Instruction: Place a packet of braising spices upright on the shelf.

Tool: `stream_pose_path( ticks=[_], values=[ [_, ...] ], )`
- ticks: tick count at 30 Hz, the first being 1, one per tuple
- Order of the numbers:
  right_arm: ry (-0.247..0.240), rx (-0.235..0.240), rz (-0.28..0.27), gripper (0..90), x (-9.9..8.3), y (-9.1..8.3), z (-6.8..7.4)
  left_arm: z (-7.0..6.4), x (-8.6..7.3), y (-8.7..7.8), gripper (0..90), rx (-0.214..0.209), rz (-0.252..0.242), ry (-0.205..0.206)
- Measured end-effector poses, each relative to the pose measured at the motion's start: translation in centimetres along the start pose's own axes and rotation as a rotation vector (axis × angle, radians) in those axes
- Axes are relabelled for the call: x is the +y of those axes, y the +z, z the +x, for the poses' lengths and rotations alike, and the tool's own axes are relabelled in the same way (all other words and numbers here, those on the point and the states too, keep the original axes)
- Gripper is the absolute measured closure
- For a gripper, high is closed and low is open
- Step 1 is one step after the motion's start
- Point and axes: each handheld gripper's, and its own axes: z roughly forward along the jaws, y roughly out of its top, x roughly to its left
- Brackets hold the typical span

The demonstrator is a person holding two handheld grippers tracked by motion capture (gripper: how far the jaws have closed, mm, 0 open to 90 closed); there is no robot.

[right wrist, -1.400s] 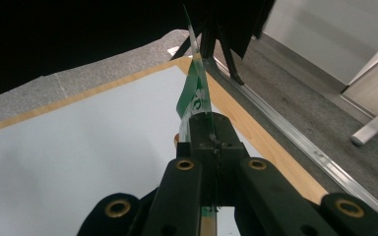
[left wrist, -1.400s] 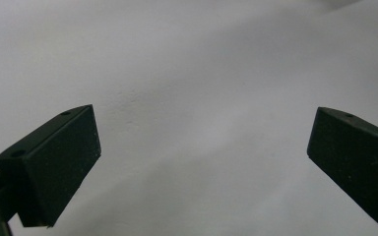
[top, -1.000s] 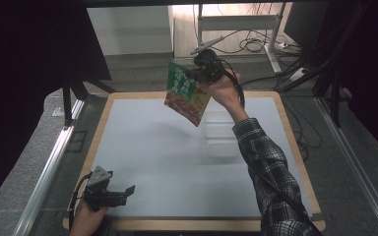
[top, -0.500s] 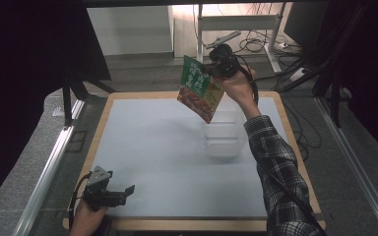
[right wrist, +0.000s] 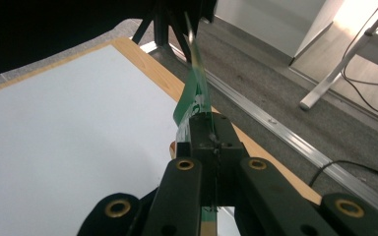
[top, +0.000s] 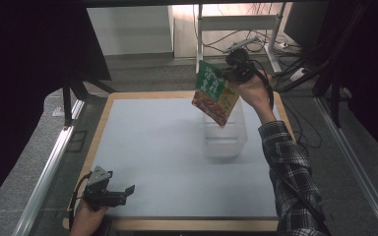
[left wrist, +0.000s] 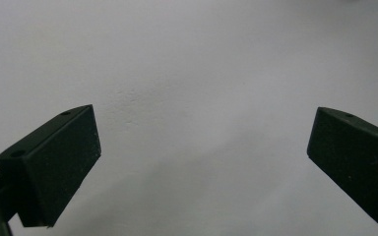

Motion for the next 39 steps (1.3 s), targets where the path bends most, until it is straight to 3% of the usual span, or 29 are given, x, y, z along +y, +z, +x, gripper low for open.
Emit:
stream_pose_path(
  ticks=[16, 31, 33, 39],
  values=[
    [0.029, -0.038, 0.055, 89.4, -3.1, -3.0, -2.3, -0.1, 0.0, 0.1, 0.0, 0.006, 0.005, 0.002],
    [-0.001, -0.023, 0.110, 89.3, -3.2, -0.1, -1.0, -0.1, 0.0, 0.1, 0.1, 0.006, 0.006, 0.006],
    [-0.012, -0.021, 0.137, 89.3, -3.3, 0.4, -0.8, -0.2, 0.0, 0.1, 0.1, 0.006, 0.007, 0.008],
    [0.003, -0.031, 0.117, 89.2, -3.9, 1.0, -0.8, -0.2, 0.0, 0.1, 0.2, 0.008, 0.007, 0.011]
  ],
)
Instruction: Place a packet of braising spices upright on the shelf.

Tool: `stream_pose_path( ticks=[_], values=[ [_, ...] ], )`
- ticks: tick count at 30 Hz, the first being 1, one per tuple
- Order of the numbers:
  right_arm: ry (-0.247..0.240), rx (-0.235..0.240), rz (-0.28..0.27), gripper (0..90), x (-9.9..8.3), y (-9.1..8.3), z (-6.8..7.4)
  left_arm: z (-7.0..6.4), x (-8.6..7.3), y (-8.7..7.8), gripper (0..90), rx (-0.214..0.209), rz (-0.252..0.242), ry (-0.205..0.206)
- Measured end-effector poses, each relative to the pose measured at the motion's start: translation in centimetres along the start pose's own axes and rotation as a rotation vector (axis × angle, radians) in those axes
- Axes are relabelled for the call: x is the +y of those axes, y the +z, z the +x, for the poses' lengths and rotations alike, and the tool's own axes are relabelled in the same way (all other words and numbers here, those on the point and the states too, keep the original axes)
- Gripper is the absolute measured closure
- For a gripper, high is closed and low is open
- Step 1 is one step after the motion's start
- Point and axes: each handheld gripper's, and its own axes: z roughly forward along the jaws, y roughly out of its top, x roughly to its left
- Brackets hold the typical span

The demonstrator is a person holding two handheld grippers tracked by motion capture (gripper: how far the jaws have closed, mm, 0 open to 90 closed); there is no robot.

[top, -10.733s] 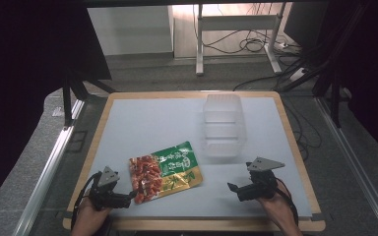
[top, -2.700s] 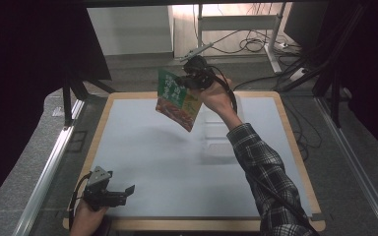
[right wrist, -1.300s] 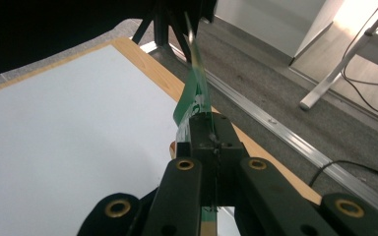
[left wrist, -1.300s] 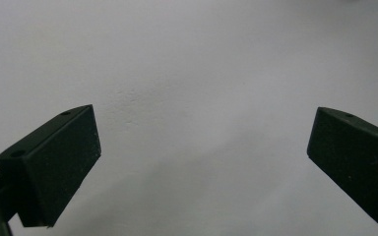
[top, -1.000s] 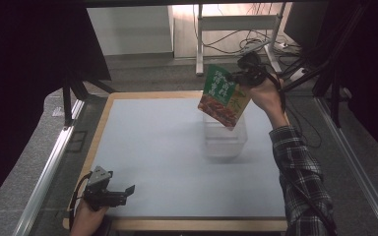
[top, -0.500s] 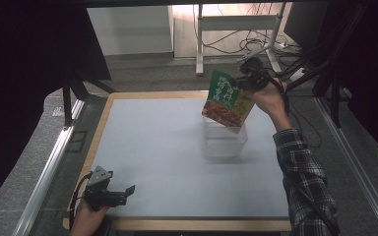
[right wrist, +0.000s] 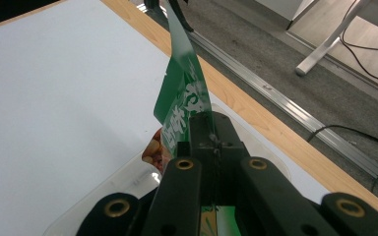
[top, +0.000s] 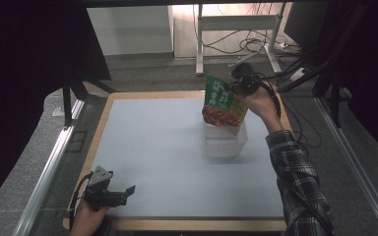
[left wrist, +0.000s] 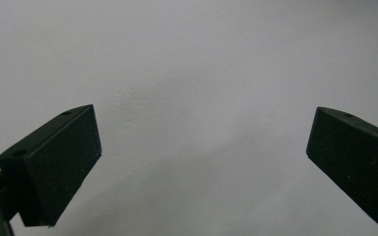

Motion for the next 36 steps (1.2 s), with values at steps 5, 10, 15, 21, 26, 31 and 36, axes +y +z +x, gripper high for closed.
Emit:
stream_pose_path(
  ticks=[5, 10, 15, 21, 26, 31, 36],
  values=[
    [-0.009, 0.001, -0.013, 85.0, -0.1, -0.2, 0.0, 0.0, 0.0, 0.0, 0.2, 0.000, 0.001, 0.000],
    [-0.010, -0.004, -0.029, 78.2, -0.2, -0.5, -0.1, 0.0, 0.0, 0.0, 0.3, 0.000, 0.002, -0.001],
    [-0.007, -0.009, -0.049, 72.5, -0.3, -0.8, -0.2, 0.0, 0.0, 0.0, 0.3, 0.000, 0.000, -0.004],
    [0.002, -0.011, -0.074, 64.5, -0.4, -1.5, -0.3, 0.0, 0.0, 0.0, 0.4, 0.001, 0.003, -0.002],
    [0.010, -0.013, -0.096, 57.1, -0.5, -2.3, -0.4, 0.0, 0.0, 0.0, 0.5, 0.001, 0.003, -0.003],
    [0.016, -0.018, -0.118, 47.9, -0.8, -3.0, -0.6, 0.0, 0.0, 0.0, 0.8, 0.000, 0.003, -0.003],
    [0.026, -0.007, -0.138, 41.4, -1.2, -3.9, -0.9, 0.0, 0.0, 0.0, 1.1, -0.004, 0.003, -0.002]
  ],
)
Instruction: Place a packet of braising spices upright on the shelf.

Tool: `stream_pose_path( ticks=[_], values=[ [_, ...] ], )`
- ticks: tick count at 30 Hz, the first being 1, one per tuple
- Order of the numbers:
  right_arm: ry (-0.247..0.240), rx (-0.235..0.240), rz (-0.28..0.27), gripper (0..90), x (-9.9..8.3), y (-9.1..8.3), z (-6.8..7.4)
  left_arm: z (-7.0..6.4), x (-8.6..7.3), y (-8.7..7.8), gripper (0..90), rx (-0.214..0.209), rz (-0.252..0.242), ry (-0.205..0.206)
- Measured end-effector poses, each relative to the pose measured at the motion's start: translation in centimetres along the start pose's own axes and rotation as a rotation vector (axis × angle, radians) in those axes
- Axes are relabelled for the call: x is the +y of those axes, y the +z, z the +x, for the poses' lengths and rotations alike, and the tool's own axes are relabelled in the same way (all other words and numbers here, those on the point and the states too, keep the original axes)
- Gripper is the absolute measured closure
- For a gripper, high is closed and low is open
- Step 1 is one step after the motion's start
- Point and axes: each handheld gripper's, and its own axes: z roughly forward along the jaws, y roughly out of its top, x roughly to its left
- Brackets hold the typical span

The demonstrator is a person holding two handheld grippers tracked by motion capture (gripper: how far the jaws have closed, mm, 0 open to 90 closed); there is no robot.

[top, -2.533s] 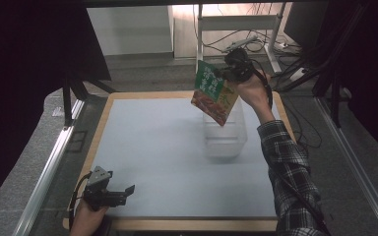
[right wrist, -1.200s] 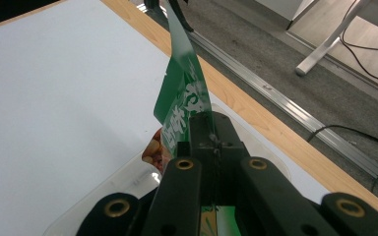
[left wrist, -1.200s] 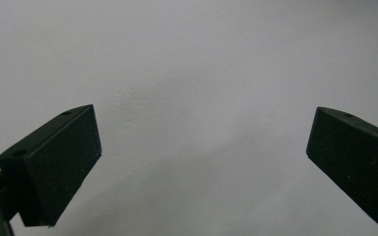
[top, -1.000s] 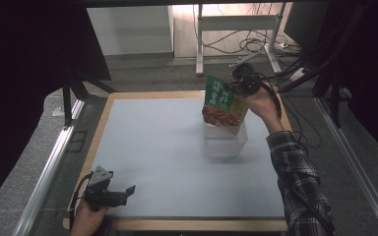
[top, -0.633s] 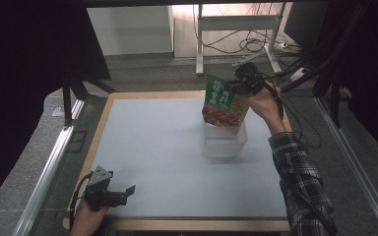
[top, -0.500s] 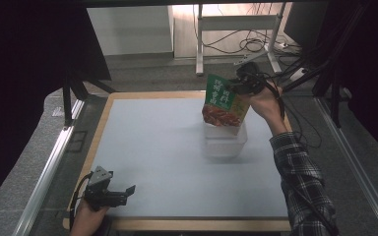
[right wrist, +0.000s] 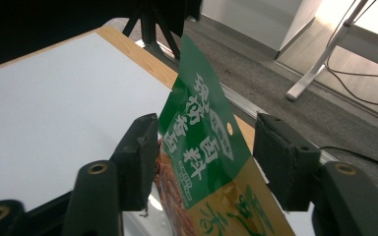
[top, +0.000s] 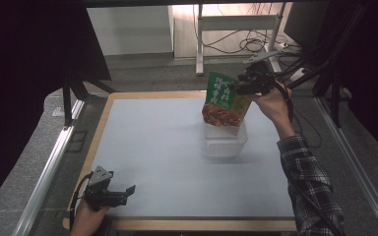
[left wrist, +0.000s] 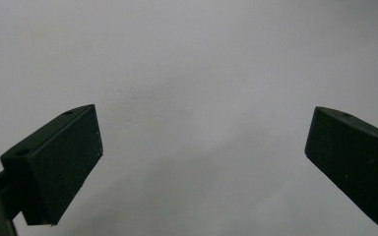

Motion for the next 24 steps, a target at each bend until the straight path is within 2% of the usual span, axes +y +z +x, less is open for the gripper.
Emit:
stream_pose_path(
  ticks=[10, 15, 21, 24],
  values=[
    [-0.006, -0.010, -0.033, 29.4, -1.1, -1.7, 0.0, 0.0, 0.0, 0.0, 1.4, -0.003, 0.001, -0.003],
    [0.008, -0.020, -0.046, 22.8, -1.8, -2.6, 0.0, 0.0, 0.0, 0.0, 1.5, -0.001, 0.003, 0.002],
    [0.028, 0.000, -0.066, 16.7, -3.0, -3.5, 0.0, 0.0, 0.0, 0.0, 1.4, 0.000, 0.004, 0.003],
    [0.058, -0.008, -0.075, 12.9, -3.6, -3.8, 0.0, -0.1, 0.0, 0.1, 1.5, 0.002, 0.005, 0.005]
  ],
)
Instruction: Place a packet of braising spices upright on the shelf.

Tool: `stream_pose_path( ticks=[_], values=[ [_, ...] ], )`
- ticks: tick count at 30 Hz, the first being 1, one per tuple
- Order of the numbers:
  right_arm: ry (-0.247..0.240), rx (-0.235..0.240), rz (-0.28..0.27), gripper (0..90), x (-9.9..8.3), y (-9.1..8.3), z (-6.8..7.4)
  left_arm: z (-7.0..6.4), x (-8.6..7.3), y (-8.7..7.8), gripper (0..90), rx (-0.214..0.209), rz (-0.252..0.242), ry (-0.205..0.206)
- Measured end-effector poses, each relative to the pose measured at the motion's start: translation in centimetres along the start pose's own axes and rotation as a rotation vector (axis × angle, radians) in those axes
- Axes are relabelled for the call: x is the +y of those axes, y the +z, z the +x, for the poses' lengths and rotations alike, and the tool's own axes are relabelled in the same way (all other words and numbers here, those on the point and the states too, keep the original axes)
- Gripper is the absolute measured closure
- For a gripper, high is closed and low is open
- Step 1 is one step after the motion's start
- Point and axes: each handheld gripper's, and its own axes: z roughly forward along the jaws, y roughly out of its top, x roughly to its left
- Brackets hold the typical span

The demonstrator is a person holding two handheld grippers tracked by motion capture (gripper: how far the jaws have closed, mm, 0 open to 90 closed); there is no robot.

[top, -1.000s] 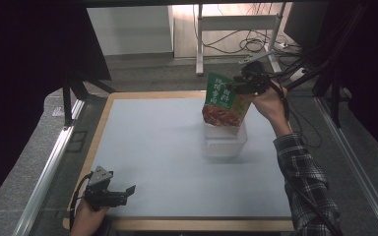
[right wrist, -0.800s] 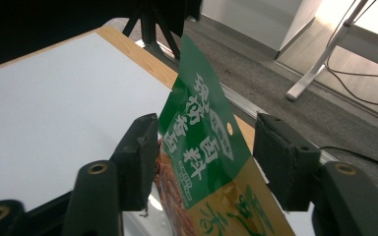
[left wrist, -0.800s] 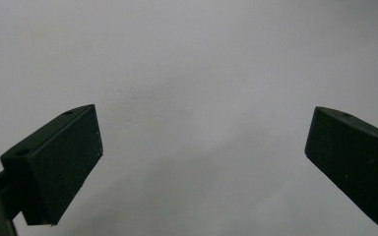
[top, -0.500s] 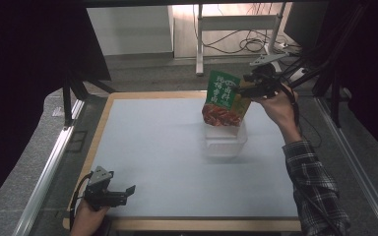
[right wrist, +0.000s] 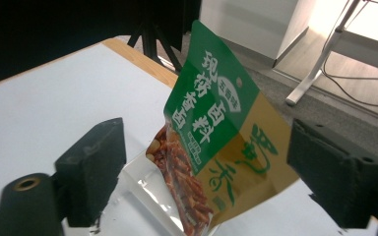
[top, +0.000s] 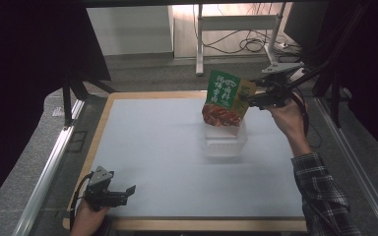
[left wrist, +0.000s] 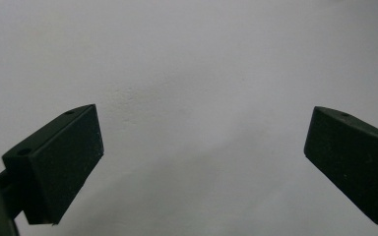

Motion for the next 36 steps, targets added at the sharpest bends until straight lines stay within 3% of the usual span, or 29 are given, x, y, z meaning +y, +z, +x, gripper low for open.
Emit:
stream_pose_path(
  ticks=[4, 14, 20, 25, 32, 36],
  values=[
    [0.044, 0.008, -0.008, 6.1, -0.7, -0.3, 0.1, 0.0, 0.0, 0.0, 1.4, 0.001, 0.002, 0.002],
    [0.049, 0.027, -0.034, 0.3, -2.4, -1.0, 1.3, -0.1, 0.0, 0.0, 1.5, 0.003, 0.003, 0.002],
    [0.080, 0.034, -0.044, 0.0, -3.7, -1.2, 1.8, -0.1, 0.0, 0.0, 1.6, 0.004, 0.005, 0.007],
    [0.076, 0.019, -0.026, 0.0, -4.9, -1.0, 2.1, -0.1, 0.0, 0.0, 1.6, 0.003, 0.006, 0.008],
    [0.114, 0.049, -0.024, 0.0, -6.6, -1.1, 2.5, -0.1, 0.0, 0.0, 1.7, 0.001, 0.006, 0.008],
    [0.112, 0.036, -0.030, 0.0, -7.5, -1.4, 2.9, -0.1, 0.0, 0.0, 1.7, 0.000, 0.005, 0.007]
  ],
)
